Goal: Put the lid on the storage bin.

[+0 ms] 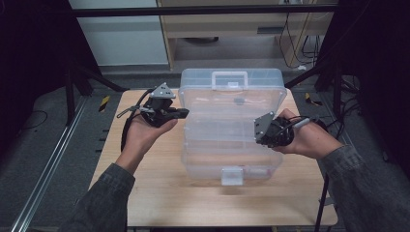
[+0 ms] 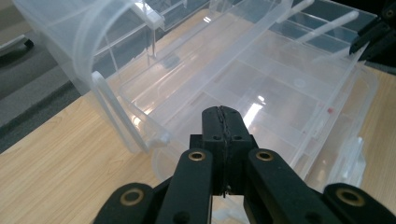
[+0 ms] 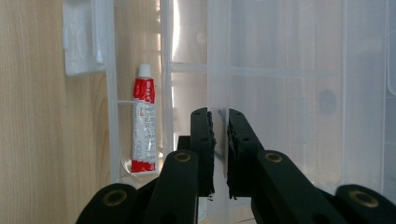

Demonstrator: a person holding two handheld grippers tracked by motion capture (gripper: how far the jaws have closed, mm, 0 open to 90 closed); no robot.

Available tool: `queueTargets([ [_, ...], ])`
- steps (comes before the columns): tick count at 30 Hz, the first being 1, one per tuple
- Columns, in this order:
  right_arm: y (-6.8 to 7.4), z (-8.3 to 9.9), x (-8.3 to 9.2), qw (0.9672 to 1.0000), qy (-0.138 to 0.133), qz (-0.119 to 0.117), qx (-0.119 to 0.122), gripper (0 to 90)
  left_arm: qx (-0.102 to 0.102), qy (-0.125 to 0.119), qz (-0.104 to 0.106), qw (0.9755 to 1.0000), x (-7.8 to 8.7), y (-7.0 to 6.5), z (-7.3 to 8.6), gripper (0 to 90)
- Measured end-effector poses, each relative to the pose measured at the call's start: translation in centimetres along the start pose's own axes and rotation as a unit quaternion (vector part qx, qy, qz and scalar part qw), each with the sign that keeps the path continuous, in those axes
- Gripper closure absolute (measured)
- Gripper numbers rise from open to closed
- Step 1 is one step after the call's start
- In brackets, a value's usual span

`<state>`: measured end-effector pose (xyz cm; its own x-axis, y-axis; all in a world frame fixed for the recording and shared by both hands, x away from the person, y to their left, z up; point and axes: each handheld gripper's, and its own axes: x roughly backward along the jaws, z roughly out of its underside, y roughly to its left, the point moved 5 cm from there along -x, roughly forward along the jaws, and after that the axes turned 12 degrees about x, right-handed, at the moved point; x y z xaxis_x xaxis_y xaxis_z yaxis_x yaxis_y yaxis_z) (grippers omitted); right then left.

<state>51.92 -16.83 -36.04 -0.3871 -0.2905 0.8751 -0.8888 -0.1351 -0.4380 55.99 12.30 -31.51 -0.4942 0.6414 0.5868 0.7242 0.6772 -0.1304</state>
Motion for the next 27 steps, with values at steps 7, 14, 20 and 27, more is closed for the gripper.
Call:
queueTargets([
  [7,0.2,0.0,0.0,1.0,0.001,-0.002,0.002,82.3,0.003,-0.006,-0.006,1.0,0.1,0.2,-0.6,89.6],
  [14,0.8,0.1,-0.1,1.0,-0.002,-0.001,-0.002,82.0,0.005,-0.005,-0.009,0.9999,0.0,0.3,-0.8,89.6],
  [20,1.3,0.1,-0.3,1.0,-0.002,-0.006,0.003,82.7,0.01,-0.002,-0.007,0.9999,0.1,0.5,-0.6,89.6],
  [27,1.6,0.2,-0.4,1.0,-0.001,-0.006,0.003,83.3,0.01,-0.003,-0.002,0.9999,0.2,0.3,0.0,89.6],
])
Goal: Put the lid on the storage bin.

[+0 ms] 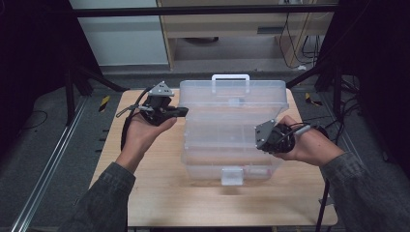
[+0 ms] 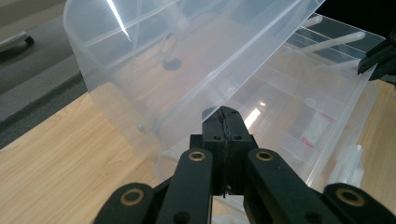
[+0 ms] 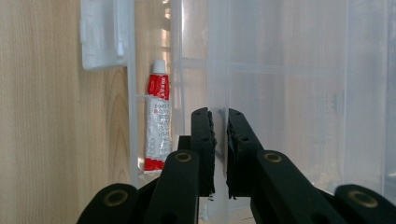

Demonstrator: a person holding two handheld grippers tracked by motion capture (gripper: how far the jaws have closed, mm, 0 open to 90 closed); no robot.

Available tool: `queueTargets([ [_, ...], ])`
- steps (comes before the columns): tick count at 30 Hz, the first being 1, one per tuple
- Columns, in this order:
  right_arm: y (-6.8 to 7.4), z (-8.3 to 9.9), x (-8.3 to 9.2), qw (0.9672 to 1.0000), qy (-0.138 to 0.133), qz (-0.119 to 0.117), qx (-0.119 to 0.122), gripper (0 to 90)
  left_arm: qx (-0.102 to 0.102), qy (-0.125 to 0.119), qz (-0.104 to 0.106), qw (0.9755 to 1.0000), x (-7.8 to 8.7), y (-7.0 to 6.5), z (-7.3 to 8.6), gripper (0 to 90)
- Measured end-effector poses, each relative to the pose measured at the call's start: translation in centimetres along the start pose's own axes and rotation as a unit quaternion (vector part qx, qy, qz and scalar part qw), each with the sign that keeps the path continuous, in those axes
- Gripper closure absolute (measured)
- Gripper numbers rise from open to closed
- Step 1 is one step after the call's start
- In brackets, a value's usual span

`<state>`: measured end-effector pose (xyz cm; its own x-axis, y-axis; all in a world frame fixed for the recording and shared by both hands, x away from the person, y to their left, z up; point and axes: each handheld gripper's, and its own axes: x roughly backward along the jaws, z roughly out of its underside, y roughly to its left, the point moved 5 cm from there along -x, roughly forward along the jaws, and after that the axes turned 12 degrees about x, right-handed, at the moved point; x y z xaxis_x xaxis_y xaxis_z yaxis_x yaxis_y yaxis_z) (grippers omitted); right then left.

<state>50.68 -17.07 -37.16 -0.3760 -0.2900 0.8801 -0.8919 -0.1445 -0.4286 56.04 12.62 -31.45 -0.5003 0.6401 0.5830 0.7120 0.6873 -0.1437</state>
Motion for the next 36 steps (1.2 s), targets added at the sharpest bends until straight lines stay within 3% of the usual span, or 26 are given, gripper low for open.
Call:
queueTargets([
  [11,0.2,0.0,-0.1,1.0,0.0,-0.002,-0.001,83.2,0.011,-0.005,0.008,0.9999,0.5,0.3,0.7,89.6],
  [21,0.7,0.1,-0.2,0.9999,-0.009,0.002,-0.005,81.0,0.011,-0.005,0.013,0.9998,0.5,-0.2,1.7,89.6],
  [28,1.5,0.2,-0.2,0.9997,-0.018,0.013,-0.013,71.6,0.01,-0.004,0.02,0.9997,0.5,-0.7,2.8,89.6],
  [36,2.3,0.6,0.8,0.9965,-0.04,0.045,-0.057,50.0,0.01,0.0,0.028,0.9996,0.5,-1.2,4.2,89.6],
])
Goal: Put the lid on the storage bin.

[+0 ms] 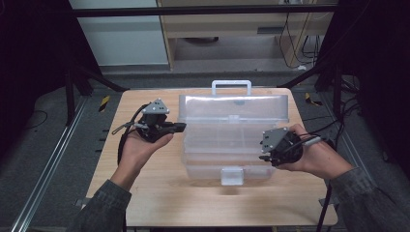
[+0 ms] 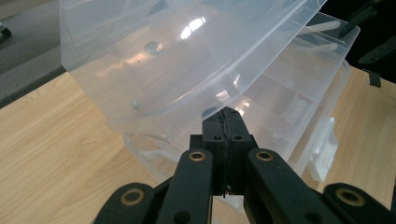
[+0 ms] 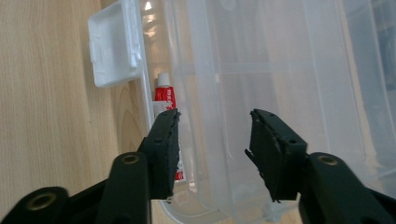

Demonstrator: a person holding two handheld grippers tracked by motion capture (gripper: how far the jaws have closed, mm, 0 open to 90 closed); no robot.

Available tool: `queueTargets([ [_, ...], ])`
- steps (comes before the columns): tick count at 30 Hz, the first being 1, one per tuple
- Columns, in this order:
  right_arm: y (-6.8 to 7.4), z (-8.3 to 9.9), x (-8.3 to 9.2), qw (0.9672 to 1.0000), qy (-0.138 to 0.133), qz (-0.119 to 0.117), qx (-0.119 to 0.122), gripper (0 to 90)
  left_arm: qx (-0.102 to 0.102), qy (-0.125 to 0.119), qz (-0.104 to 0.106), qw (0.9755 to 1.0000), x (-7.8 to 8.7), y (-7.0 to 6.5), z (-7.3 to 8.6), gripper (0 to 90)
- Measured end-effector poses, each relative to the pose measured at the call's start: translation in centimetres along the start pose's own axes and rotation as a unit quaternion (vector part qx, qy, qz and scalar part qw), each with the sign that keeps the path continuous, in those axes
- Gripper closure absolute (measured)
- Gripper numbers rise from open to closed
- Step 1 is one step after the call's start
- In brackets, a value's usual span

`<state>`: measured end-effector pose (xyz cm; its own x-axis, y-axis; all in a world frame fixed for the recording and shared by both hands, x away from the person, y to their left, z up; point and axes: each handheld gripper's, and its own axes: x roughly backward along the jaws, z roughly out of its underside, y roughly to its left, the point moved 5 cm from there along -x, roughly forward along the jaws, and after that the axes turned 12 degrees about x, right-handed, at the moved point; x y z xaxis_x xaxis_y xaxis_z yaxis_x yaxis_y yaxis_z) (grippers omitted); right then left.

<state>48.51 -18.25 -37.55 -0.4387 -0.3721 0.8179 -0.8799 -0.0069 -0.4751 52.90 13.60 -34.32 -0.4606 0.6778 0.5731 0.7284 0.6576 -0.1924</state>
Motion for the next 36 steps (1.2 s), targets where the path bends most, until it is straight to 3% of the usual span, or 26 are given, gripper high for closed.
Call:
queueTargets([
  [14,1.9,2.6,1.6,0.9969,-0.004,0.043,-0.066,32.0,0.005,0.006,0.015,0.9999,-0.2,-0.5,2.0,89.7],
  [26,2.4,5.4,1.9,0.9926,0.0,0.058,-0.106,27.3,0.012,0.003,0.023,0.9996,-0.5,-0.7,3.3,89.7],
  [36,2.8,7.4,1.4,0.9905,0.013,0.062,-0.122,27.3,0.014,0.003,0.027,0.9995,-0.6,-0.8,4.1,89.7],
])
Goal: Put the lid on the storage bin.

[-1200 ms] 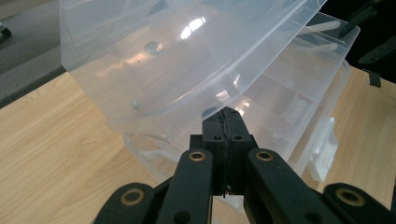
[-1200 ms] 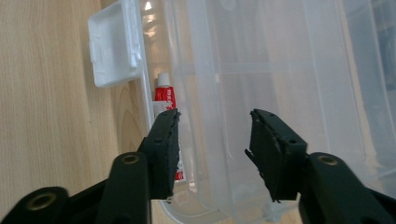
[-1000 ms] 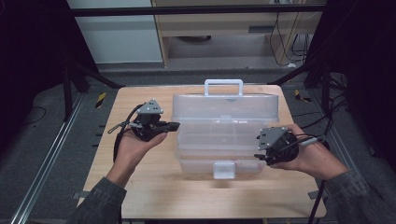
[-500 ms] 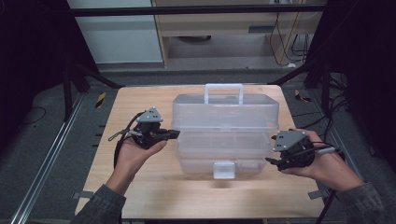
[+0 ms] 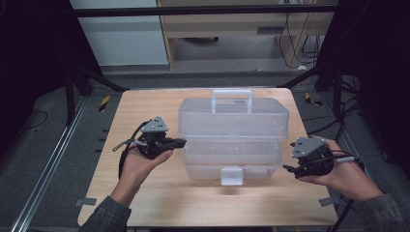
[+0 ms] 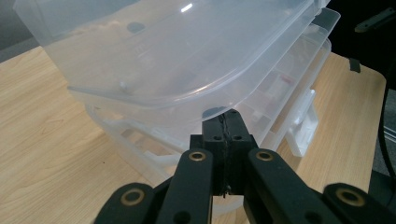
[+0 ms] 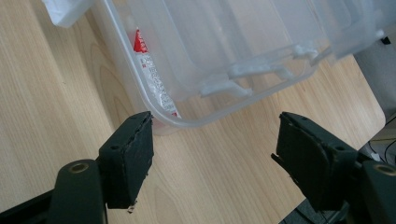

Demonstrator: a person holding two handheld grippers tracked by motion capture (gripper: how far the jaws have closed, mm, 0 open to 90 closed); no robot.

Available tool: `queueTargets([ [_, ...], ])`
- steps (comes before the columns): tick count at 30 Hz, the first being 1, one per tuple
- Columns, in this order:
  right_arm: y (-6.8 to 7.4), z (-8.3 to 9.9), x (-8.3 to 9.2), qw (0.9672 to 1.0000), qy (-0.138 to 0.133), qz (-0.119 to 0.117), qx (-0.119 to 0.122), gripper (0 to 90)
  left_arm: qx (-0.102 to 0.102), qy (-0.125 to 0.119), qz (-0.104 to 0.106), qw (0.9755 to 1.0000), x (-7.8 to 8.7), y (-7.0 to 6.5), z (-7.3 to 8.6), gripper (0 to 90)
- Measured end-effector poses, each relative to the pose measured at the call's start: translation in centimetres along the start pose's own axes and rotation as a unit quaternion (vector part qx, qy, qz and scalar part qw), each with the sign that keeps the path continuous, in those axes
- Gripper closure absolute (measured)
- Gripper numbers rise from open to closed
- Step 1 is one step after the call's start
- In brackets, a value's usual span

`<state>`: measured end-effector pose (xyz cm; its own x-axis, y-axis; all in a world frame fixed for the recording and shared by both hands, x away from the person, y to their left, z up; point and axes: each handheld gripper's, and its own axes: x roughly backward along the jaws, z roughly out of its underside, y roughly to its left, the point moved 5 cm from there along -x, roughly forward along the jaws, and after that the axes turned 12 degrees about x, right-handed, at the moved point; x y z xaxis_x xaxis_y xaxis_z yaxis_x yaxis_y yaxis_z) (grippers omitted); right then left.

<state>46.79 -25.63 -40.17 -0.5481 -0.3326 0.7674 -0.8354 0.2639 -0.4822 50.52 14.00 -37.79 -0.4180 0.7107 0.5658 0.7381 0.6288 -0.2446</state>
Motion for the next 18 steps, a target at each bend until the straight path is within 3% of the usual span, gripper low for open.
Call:
queueTargets([
  [10,0.3,1.4,-0.3,0.9998,0.003,-0.001,-0.019,27.3,0.004,-0.01,0.002,0.9999,0.0,0.1,0.6,89.7],
  [18,0.5,2.4,-0.7,0.9995,0.004,-0.001,-0.031,27.3,0.013,-0.017,-0.008,0.9997,0.4,0.6,1.5,89.7],
])
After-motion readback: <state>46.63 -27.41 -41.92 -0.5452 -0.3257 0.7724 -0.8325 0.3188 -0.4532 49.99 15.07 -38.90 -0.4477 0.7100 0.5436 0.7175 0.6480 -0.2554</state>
